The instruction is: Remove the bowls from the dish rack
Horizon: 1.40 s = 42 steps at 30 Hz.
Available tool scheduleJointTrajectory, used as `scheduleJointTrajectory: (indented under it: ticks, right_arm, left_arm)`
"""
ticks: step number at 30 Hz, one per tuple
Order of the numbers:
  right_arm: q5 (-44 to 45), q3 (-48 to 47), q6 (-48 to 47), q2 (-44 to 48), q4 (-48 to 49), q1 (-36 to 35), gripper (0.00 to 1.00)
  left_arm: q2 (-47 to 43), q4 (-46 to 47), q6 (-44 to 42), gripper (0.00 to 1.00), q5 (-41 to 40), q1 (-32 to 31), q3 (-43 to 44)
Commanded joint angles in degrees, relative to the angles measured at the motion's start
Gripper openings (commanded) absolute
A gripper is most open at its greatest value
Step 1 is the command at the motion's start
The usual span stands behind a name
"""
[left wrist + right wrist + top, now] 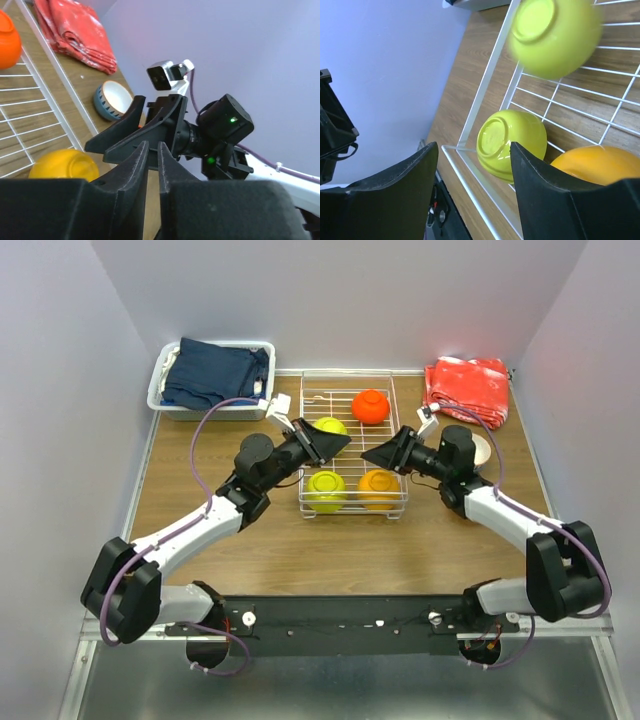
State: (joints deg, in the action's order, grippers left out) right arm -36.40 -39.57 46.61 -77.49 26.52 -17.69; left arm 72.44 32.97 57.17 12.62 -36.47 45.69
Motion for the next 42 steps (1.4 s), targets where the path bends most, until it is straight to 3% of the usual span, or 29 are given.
scheduleJointTrajectory:
  ticks: [1, 3, 6, 11, 17, 24, 30, 42]
  right_arm:
    - [7.21, -4.35, -8.06, -0.38, -7.76, -0.85, 0.68]
    - [12.20, -5.95, -12.05, 0.41, -17.15, -0.85, 0.70]
    - [16.61, -6.57, -15.76, 2.87, -22.02, -0.85, 0.72]
    - [20.05, -5.08, -17.86, 6.82, -25.90, -0.85, 0.73]
    - [23.83, -2.44, -21.55, 12.62, -31.44, -0.85, 0.77]
    - [28.93, -0.59, -23.93, 19.39, -35.92, -0.85, 0.82]
    - [32.71, 0.46, -24.99, 22.56, -38.21, -0.76, 0.89]
    - [33.06, 1.95, -24.99, 25.11, -39.62, -0.85, 0.97]
  left_arm:
    - [-3.97, -8.42, -7.73, 0.38, -5.23, 0.26, -0.17]
    - [-4.85, -19.19, -13.02, 0.45, -9.35, 0.26, 3.41]
    - [-4.51, -29.41, -20.59, 0.56, -16.04, 0.35, 8.25]
    - [1.11, -38.84, -27.19, 0.72, -19.21, 0.35, 14.77]
    - [12.88, -48.34, -41.15, 0.91, -23.51, -0.01, 26.89]
    - [28.35, -53.45, -56.80, 0.98, -32.39, -2.38, 45.07]
    - [43.20, -56.78, -73.65, 0.99, -40.21, -5.01, 59.04]
    - [61.76, -57.23, -83.71, 0.99, -47.59, -5.37, 75.24]
